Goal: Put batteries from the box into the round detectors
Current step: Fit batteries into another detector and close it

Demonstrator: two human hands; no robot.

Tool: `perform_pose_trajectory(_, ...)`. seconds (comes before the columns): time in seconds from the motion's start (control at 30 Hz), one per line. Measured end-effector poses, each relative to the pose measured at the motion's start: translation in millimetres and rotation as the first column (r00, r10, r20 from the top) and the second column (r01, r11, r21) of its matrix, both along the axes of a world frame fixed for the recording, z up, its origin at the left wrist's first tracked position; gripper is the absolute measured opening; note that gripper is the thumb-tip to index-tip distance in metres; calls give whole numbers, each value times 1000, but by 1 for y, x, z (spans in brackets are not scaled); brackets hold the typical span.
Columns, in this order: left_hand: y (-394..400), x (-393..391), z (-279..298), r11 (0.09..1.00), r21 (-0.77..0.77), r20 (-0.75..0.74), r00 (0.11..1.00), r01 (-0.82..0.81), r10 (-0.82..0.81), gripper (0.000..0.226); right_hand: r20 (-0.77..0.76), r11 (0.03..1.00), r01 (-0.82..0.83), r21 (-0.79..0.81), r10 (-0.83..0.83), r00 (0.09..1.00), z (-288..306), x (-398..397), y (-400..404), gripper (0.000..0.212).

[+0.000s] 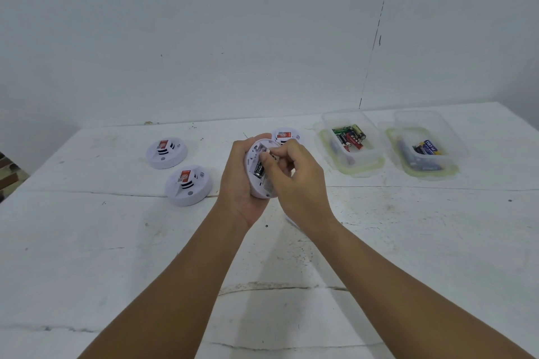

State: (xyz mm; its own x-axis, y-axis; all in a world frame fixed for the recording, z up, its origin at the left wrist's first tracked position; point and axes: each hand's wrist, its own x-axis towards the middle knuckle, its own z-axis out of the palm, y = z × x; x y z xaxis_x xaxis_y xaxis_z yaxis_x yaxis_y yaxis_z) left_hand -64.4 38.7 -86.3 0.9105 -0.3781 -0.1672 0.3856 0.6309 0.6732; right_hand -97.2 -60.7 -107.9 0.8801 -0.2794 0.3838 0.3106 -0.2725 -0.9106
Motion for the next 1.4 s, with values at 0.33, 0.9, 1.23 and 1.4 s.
perform_pose_trajectory(0.33,-3,8,-4,991,124,35,998,-55,51,24,164,931,137,-338,-85,983,-20,6,1,30)
perform_pose_trajectory(0.9,-43,42,-2,990,-66,-103,986,126,-132,26,-40,941,188,-280,-207,978,3,32,-114,16)
perform_pose_trajectory(1.23,-86,63,-15,979,-23,-134,970,204,-205,34,-306,745,-6,-667,-267,914,13,81,-194,28)
perform_pose_trajectory(1.4,-95,72,-22,977,18,-147,967,211,-206,37,-409,460,-224,-859,-356,840,18,104,-203,22)
